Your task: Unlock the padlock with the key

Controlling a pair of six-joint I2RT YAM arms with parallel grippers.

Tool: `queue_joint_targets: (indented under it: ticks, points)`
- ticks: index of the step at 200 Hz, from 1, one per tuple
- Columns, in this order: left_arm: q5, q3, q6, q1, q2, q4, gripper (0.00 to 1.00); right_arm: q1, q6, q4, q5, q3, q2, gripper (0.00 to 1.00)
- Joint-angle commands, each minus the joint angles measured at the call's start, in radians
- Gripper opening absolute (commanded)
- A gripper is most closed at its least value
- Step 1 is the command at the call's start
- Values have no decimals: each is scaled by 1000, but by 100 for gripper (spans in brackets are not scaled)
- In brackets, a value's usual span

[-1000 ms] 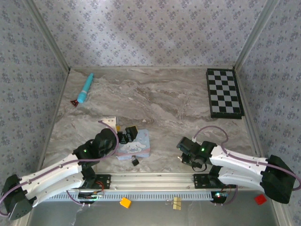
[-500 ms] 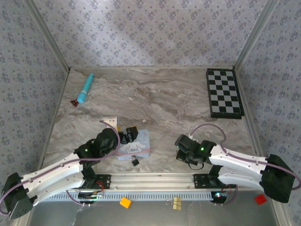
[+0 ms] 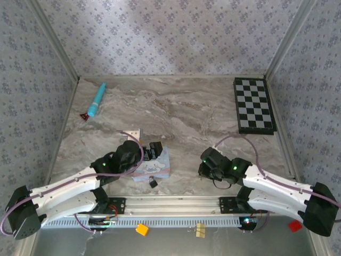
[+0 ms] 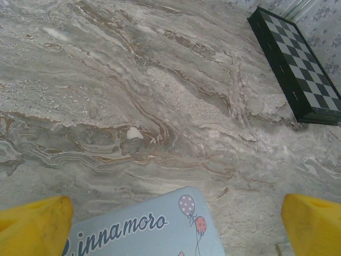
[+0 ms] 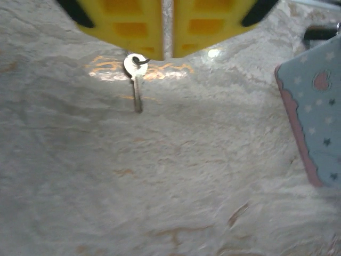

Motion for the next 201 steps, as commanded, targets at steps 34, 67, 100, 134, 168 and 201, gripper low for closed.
queue_joint_targets:
  ticks: [34, 67, 100, 134, 168, 201]
  points:
    - [-20, 8, 2, -6, -37, 13, 100, 62, -9, -35, 27, 22, 128, 35]
    - [-31, -3, 1, -7, -69, 2, 100, 105, -27, -87, 61, 86, 253, 40]
    - [-39, -16, -1, -6, -91, -4, 100, 126, -29, -116, 89, 125, 335, 41]
    - [-44, -18, 4, -6, -107, -11, 100, 131, -26, -130, 109, 128, 385, 38]
    - [-50, -19, 7, -6, -111, -13, 100, 130, -31, -128, 115, 130, 410, 30]
    - [-51, -18, 2, -8, -100, -12, 100, 130, -77, -147, 148, 140, 390, 12]
